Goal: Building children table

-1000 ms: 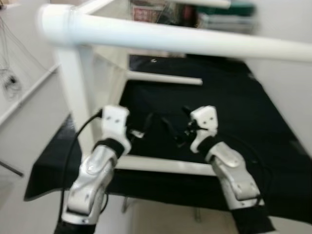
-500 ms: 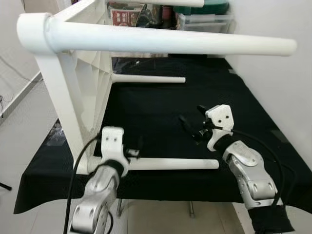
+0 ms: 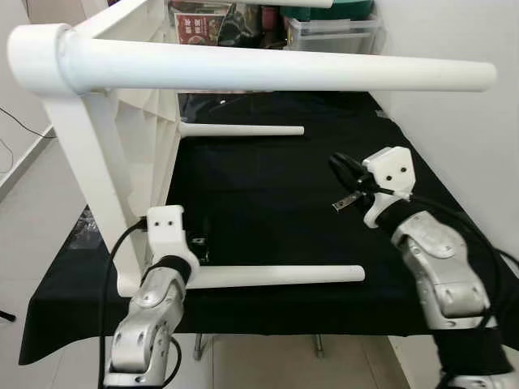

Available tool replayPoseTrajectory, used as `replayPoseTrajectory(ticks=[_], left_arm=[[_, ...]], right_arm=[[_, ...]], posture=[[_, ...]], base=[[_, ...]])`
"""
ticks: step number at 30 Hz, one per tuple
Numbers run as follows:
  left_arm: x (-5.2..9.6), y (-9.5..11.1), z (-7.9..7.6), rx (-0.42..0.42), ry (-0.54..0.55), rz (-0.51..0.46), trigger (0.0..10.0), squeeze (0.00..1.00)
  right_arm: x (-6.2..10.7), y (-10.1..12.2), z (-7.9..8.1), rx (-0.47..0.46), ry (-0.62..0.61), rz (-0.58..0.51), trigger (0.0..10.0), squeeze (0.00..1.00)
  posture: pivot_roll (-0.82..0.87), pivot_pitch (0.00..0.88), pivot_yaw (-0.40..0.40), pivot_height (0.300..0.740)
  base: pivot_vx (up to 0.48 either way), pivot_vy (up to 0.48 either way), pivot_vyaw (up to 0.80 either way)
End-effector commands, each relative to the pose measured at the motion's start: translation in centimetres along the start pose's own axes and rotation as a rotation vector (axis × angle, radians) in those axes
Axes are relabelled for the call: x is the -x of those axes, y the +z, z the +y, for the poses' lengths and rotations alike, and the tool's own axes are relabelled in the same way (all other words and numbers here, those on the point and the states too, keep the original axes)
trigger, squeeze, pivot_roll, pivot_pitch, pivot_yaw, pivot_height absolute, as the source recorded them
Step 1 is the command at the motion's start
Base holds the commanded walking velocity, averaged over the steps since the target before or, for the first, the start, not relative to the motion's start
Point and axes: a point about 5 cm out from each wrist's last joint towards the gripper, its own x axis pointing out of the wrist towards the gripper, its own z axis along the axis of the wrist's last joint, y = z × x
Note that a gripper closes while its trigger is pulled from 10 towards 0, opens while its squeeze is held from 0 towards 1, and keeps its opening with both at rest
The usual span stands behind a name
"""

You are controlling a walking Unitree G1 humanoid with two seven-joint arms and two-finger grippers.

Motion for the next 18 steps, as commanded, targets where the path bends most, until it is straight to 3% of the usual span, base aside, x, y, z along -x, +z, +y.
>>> replayPoseTrajectory(ticks=[1,2,3,7,10,18], left_arm=[[0.5,-0.2,0.7,0.026,0.034,0.01,0.0,0.0],[0.5,-0.2,0.7,0.026,0.034,0.01,0.0,0.0],[0.8,-0.3,0.9,0.053,0.053,0.018,0.0,0.0],[1.8,-0.8,1.2,0.117,0.098,0.046,0.0,0.0],[2.3,-0.9,1.1,0.131,0.107,0.057,0.0,0.0],[2.6,0.0,0.1,0.103,0.062,0.017,0.0,0.0]], right_arm=[[0.1,0.5,0.6,0.029,0.047,0.003,10.0,0.0],[0.1,0.5,0.6,0.029,0.047,0.003,10.0,0.0],[0.4,0.8,1.1,0.039,0.089,0.0,10.0,1.0],[1.1,1.1,2.5,0.04,0.187,0.002,10.0,1.0],[1.2,1.1,2.7,0.041,0.198,0.008,10.0,1.0],[1.0,0.9,2.4,0.053,0.167,0.021,10.0,1.0]], posture=[[0.06,0.131,-0.01,0.74],[0.06,0.131,-0.01,0.74],[0.06,0.133,-0.006,0.74],[0.05,0.138,0.007,0.74],[0.05,0.14,0.009,0.74],[0.06,0.137,0.01,0.74]], base=[[0.0,0.0,0.0],[0.0,0.0,0.0],[0.0,0.0,0.0],[0.0,0.0,0.0],[0.0,0.0,0.0],[0.0,0.0,0.0]])
